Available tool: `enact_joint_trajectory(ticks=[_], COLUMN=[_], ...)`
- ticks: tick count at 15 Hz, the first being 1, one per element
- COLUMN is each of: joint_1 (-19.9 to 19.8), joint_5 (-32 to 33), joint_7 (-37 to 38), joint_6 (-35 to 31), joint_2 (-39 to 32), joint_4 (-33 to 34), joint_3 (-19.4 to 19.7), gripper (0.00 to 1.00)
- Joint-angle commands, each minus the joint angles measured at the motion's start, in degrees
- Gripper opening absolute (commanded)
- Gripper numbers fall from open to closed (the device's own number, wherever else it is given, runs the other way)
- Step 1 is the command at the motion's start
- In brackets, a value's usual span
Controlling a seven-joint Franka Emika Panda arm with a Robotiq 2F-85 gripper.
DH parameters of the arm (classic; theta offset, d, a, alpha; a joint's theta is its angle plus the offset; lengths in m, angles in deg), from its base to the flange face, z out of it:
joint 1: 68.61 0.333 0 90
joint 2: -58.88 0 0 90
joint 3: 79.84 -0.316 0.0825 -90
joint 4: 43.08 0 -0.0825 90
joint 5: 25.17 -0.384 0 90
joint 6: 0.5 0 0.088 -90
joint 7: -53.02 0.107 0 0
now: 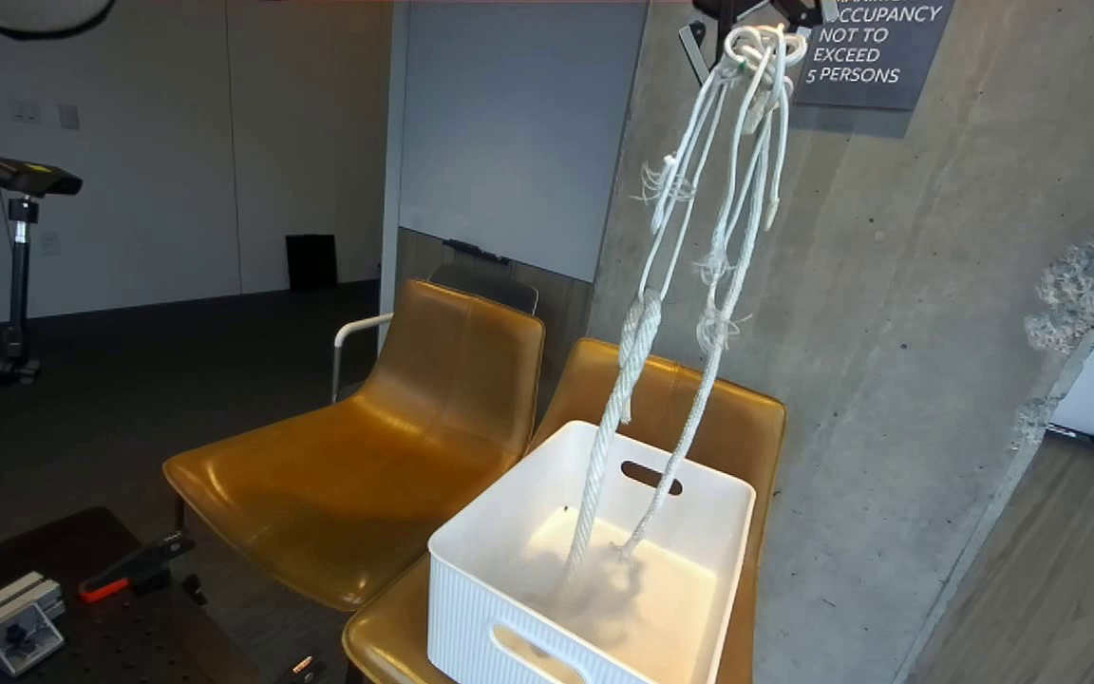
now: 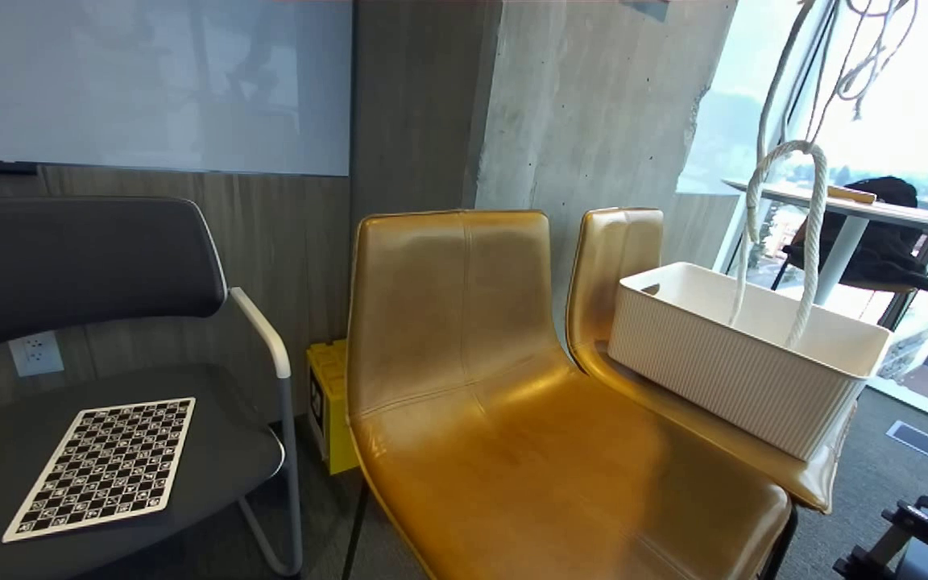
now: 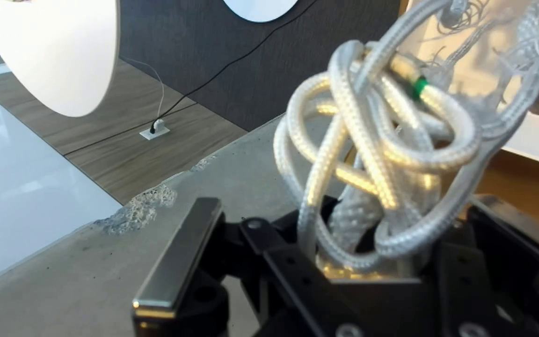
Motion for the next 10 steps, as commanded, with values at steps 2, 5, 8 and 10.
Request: enact_joint_trajectory(ticks=[2, 5, 8, 10], joint_1=[-1.3, -1.6, -1.1, -0.7], joint_5=[-2.2, -3.7, -4.7, -4.4], joint_7=[0.9, 2.9, 4.2, 5.1], joint_6=[-2.7, -6.3, -9.4, -12.5], joint_2=[1.5, 4.6, 6.3, 7.1], joint_4=[-8.7, -19.8, -28.7, -34.7], joint_3=[-1.4, -1.7, -1.8, -2.0], gripper=[0.00, 0.00, 0.00, 0.00])
